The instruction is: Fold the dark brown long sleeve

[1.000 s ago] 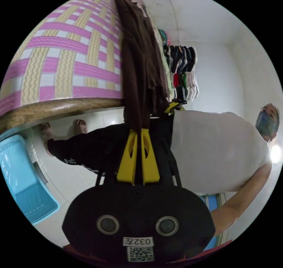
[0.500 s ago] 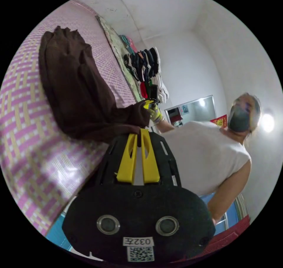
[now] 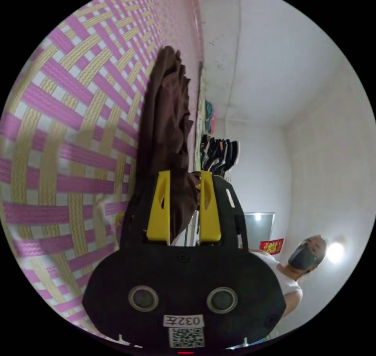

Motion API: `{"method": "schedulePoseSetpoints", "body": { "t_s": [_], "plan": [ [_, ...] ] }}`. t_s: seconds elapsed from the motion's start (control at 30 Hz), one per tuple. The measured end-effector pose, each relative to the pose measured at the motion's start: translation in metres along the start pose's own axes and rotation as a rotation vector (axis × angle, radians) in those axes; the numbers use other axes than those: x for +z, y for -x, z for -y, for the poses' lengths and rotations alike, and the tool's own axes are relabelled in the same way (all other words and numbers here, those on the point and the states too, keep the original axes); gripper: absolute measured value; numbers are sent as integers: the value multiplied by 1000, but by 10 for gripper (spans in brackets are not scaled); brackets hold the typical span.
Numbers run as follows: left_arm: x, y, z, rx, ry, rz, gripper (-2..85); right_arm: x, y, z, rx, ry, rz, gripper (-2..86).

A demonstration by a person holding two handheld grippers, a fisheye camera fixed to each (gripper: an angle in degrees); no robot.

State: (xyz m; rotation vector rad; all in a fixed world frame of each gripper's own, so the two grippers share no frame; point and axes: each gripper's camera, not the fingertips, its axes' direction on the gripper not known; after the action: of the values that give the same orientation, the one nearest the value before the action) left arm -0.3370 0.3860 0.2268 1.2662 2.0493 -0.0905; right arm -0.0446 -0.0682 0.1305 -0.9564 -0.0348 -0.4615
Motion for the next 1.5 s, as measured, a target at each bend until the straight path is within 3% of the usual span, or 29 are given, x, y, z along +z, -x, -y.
{"method": "schedulePoseSetpoints", "body": {
  "t_s": [0.1, 0.2, 0.33, 0.6, 0.7, 1.0, 1.23, 1.43, 1.5],
  "plan": [
    [-25, -17, -23, 94, -110, 17, 19, -22, -4, -20, 26, -149, 69, 98],
    [-30, -27, -53, 162, -84, 44, 11, -42, 3, -54, -8, -244, 49, 100],
    [3, -37, -90, 213, 33, 191, 26, -27, 9, -86, -49, -136, -84, 101],
    [55, -66, -117, 302, -11, 371, -8, 10, 21, -93, -44, -84, -112, 97],
    [73, -86, -120, 316, -16, 542, -9, 20, 38, -89, -90, -57, -176, 96],
    [173, -140, -119, 453, 113, 859, -9, 52, 78, -80, -224, 45, -383, 97],
    [216, -151, -124, 546, 137, 825, -9, 67, 92, -78, -298, 98, -457, 93],
    [214, -142, -93, 350, 197, 716, -10, 77, 100, -75, -342, 120, -491, 91],
    [221, -147, -94, 412, 208, 738, -9, 77, 101, -74, -339, 122, -480, 92]
  ]
}}
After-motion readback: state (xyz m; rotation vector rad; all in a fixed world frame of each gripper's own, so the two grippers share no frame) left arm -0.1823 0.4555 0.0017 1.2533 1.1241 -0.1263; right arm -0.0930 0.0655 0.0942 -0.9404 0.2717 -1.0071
